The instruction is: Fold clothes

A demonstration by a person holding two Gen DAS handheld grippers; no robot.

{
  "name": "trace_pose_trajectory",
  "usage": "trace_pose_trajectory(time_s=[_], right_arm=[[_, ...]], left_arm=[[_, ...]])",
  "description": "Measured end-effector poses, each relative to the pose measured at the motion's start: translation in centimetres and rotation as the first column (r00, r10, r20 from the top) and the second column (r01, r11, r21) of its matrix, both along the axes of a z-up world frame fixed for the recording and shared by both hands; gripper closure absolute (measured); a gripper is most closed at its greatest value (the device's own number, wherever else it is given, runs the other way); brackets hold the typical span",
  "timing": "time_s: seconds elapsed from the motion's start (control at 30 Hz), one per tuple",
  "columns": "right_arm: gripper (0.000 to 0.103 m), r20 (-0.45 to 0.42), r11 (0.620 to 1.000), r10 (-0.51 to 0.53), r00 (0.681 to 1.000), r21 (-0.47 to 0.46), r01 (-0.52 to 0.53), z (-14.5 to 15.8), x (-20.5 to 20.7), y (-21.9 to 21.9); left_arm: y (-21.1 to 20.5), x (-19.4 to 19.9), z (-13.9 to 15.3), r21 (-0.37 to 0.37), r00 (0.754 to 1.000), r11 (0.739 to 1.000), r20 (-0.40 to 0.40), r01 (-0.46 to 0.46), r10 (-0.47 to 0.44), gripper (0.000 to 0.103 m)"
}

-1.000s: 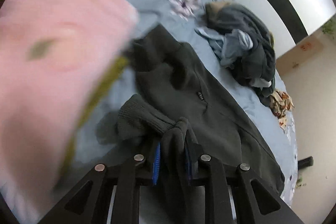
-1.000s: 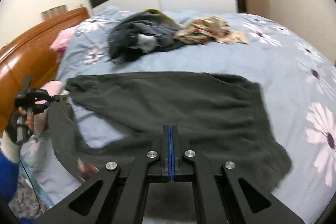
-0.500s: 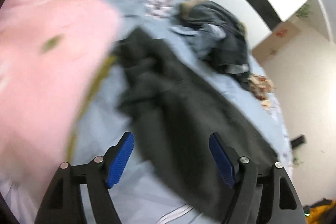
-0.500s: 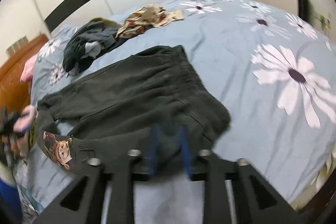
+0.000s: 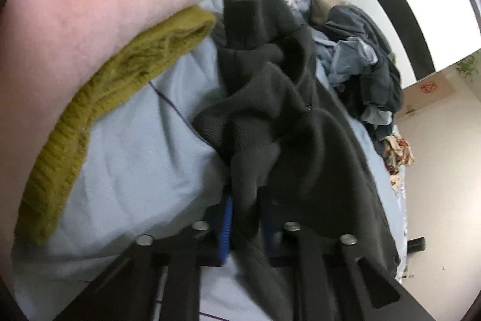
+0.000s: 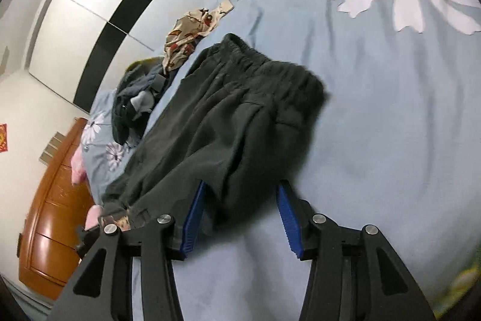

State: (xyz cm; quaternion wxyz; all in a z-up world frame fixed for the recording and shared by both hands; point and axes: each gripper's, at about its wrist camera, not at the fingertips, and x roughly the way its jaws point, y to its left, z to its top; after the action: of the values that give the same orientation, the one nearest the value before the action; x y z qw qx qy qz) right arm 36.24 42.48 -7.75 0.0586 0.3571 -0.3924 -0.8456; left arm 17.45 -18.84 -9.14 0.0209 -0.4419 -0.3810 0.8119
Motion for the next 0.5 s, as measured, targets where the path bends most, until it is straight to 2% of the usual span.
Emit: trace_pose_trajectory(time_s=[0.03,0.1,0.17,0.23,0.3,0.4,0.47,0.5], right_arm=[[0.050,-0.007,1.000,-0.001,1.000,-0.009,0.001,0.1,-0.3,-0.3],[0.050,-0.017,1.000,-0.010,1.000,-0.022,0.009,0.3,-0.7,-0.6],[0.057,-0.025,0.999,-0.029,0.999,-0.033,0.028,0.7,-1.0,-0.5],[0.091,-0.040,0.998,-0.052,0.998,-0.047,0.051,1.3,-1.2,-0.1],[0.096,-0.084,0.996,-0.061,0.995,-0.073,0.055,2.6,-1.0,0.4],[0.098,-0.199,0.995,-0.076,0.977,-0.077,0.062,5.4,0.4,1.2],[0.098,-0.245,0.996,-0.082,0.966,-0.063,0.069,6.2,1.6,2.0],[0.098,-0.243,0.996,-0.084,0.966,-0.050,0.074,6.0,2.0,2.4]], left_arm=[[-0.1,0.3,0.6,-0.008,1.000,1.000,-0.018,0.002,-0.002,0.096],[-0.2,1.1,2.4,-0.030,0.998,1.000,-0.066,-0.002,0.000,0.097],[-0.6,2.2,4.9,-0.031,0.992,0.999,-0.125,-0.006,0.002,0.097],[-1.3,3.7,7.8,-0.028,0.980,1.000,-0.199,-0.004,-0.002,0.097],[-1.9,5.8,10.9,-0.038,0.961,0.999,-0.274,0.013,-0.023,0.097],[-2.2,10.4,13.5,-0.102,0.937,0.994,-0.340,0.045,-0.077,0.097],[-1.9,13.4,12.9,-0.162,0.937,0.984,-0.328,0.071,-0.122,0.097],[-1.5,14.9,11.7,-0.202,0.946,0.975,-0.290,0.087,-0.145,0.097]])
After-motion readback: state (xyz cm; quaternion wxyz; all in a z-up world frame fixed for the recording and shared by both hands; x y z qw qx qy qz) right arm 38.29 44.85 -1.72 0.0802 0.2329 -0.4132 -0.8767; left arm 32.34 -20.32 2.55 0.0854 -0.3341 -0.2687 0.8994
